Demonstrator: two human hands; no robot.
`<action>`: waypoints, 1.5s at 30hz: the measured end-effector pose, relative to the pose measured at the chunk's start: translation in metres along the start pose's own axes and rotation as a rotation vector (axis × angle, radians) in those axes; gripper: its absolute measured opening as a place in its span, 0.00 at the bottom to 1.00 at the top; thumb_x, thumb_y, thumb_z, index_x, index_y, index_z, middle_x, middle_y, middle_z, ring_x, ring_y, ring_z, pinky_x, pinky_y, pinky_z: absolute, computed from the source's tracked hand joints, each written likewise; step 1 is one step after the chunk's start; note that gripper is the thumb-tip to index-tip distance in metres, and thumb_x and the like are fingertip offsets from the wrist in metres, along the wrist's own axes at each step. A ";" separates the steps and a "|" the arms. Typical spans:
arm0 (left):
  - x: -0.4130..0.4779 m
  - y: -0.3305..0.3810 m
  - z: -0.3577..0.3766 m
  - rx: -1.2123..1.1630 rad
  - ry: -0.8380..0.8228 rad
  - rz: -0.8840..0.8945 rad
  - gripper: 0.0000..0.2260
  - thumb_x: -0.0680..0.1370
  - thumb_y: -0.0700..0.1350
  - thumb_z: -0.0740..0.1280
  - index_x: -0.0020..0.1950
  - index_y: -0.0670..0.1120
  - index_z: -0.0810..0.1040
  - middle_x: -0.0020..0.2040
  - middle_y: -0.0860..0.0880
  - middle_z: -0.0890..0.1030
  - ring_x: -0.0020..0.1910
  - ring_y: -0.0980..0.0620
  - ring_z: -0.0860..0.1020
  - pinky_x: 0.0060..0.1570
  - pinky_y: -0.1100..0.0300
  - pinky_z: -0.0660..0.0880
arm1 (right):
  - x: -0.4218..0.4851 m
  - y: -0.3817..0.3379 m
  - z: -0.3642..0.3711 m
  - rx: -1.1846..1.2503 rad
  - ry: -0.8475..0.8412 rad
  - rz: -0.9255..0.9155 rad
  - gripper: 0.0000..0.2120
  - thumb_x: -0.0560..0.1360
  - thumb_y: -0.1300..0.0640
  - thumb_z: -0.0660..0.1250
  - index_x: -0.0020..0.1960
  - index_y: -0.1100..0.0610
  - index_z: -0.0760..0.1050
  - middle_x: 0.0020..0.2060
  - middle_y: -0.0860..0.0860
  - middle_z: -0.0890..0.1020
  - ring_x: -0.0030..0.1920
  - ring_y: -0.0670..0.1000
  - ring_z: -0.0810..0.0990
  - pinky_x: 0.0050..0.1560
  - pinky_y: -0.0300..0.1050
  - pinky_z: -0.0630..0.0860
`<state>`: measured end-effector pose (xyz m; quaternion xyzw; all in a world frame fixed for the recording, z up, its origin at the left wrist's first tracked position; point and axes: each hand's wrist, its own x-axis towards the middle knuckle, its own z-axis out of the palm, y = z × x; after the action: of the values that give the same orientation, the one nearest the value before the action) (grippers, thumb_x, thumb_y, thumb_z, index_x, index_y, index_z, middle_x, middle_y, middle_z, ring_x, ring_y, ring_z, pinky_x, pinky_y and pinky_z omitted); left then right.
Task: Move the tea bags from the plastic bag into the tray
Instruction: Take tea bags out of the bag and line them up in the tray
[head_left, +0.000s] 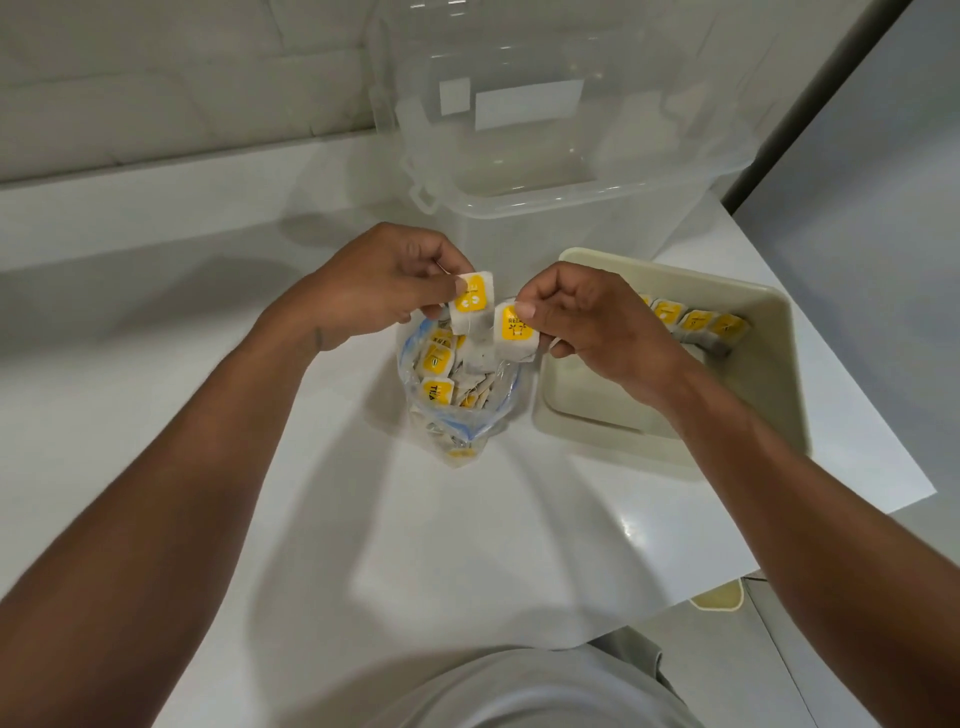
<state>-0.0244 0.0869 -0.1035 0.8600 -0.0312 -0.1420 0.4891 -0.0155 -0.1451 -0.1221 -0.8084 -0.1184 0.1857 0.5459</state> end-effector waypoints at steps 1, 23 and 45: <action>0.001 0.002 0.001 -0.001 -0.001 0.002 0.03 0.79 0.45 0.70 0.51 0.48 0.83 0.44 0.48 0.85 0.40 0.56 0.81 0.37 0.63 0.73 | -0.001 -0.002 -0.002 0.022 -0.018 -0.004 0.05 0.77 0.56 0.70 0.47 0.58 0.79 0.35 0.51 0.82 0.35 0.44 0.78 0.35 0.37 0.73; 0.048 0.058 0.054 0.188 -0.032 0.152 0.03 0.77 0.45 0.71 0.48 0.53 0.84 0.41 0.55 0.85 0.39 0.59 0.81 0.38 0.67 0.73 | -0.017 0.022 -0.091 0.115 0.248 0.163 0.04 0.75 0.59 0.71 0.49 0.53 0.81 0.37 0.47 0.82 0.38 0.45 0.80 0.42 0.41 0.80; 0.127 0.051 0.171 0.885 0.026 0.264 0.06 0.73 0.49 0.68 0.47 0.55 0.83 0.46 0.52 0.83 0.48 0.48 0.80 0.40 0.59 0.67 | -0.010 0.108 -0.124 -0.805 0.239 0.314 0.06 0.72 0.51 0.69 0.39 0.41 0.75 0.47 0.44 0.83 0.48 0.50 0.81 0.46 0.43 0.76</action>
<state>0.0542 -0.1064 -0.1698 0.9764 -0.1921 -0.0409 0.0893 0.0278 -0.2934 -0.1787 -0.9804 0.0069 0.1109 0.1628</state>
